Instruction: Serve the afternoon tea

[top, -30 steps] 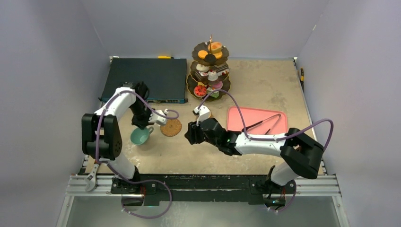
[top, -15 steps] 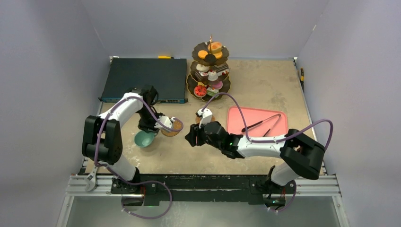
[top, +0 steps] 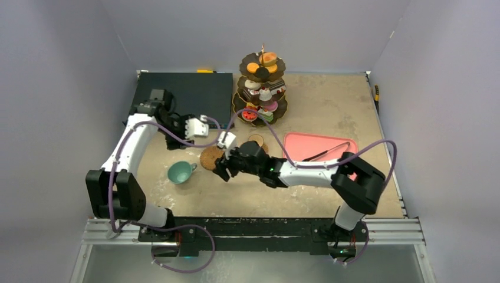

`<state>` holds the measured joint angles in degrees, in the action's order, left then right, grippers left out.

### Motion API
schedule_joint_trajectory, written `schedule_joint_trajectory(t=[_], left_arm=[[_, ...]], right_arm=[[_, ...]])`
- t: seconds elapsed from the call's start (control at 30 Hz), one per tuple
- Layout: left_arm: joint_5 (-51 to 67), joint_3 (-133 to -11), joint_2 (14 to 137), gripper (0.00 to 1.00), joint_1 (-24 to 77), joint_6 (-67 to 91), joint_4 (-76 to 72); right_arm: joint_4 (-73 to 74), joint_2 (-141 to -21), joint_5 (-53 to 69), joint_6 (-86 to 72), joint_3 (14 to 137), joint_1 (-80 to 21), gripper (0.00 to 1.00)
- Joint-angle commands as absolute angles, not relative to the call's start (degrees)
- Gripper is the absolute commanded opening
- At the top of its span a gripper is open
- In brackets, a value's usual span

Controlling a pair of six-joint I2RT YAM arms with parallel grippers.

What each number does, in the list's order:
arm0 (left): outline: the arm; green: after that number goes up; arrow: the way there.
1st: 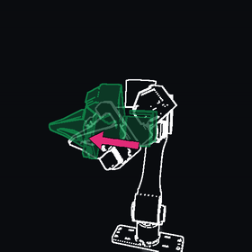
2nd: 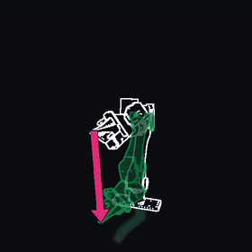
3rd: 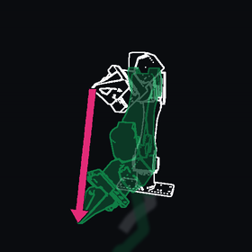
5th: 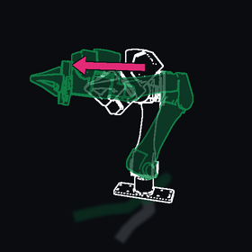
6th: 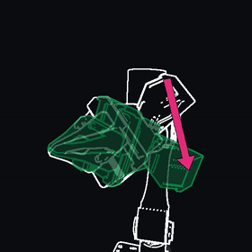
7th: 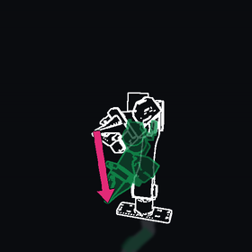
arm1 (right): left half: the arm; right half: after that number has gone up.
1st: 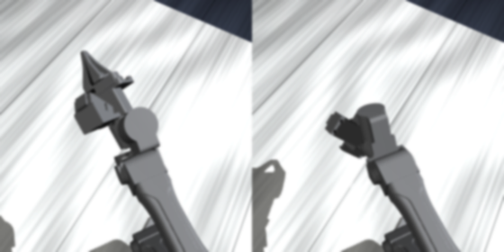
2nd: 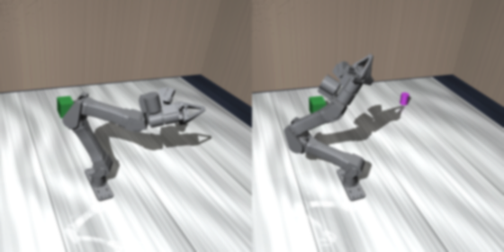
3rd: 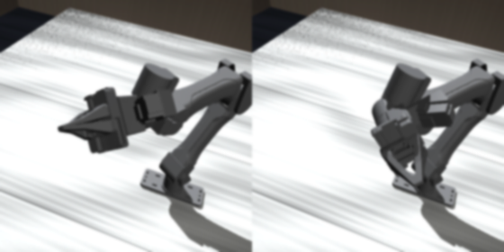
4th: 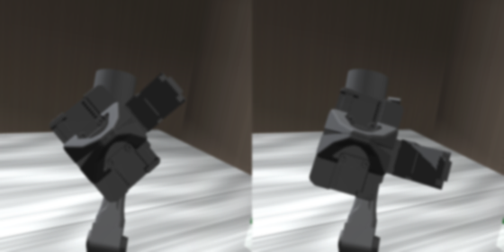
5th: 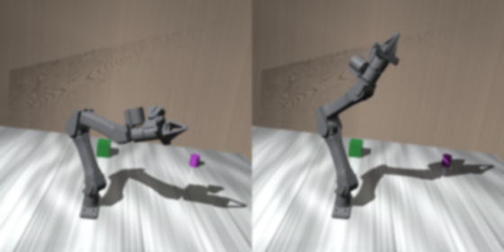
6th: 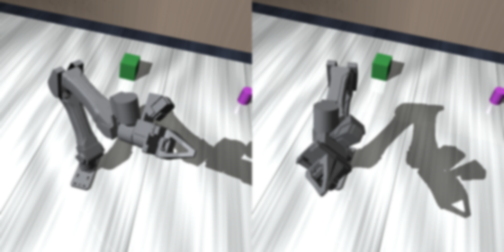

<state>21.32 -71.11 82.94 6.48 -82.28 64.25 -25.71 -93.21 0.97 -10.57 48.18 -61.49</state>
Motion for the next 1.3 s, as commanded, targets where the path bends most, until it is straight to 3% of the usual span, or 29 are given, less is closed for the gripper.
schedule_joint_trajectory(t=[0.0,0.2,0.4,0.6,0.83,1.0,1.27], left_arm=[[34.58,-77.91,84.04,0.63,-3.48,-70.04,62.82],[39.34,-81.3,87.5,0.65,-12.75,-58.57,62.56],[32.56,-82.4,87.58,0.7,-16.02,-44.05,56.72],[31.18,-79.24,83.34,0.74,-16.81,-39.74,51.89],[30.45,-77.58,82.91,0.75,-17.24,-37.86,50.62],[30.33,-78.37,83.43,0.85,-17.49,-36.81,50.47],[29.58,-77.82,83.32,0.83,-18.01,-37.17,49.26]], right_arm=[[-21.49,-100.44,10.41,7.66,60.23,-61.59,0.66],[-14.1,-110.55,19.74,20.19,73.05,-60.37,0.66],[-15.03,-112.71,28.04,24.74,75.59,-58.94,0.66],[-10.45,-119.61,20.41,30.55,83.11,-59.63,0.64],[-11.71,-123.66,21.08,31.11,86.96,-59.67,0.64],[-8.43,-126.79,22.95,32.27,91.46,-60.12,0.63],[-9.24,-126.75,23.86,29.32,89.01,-63.07,0.6]])
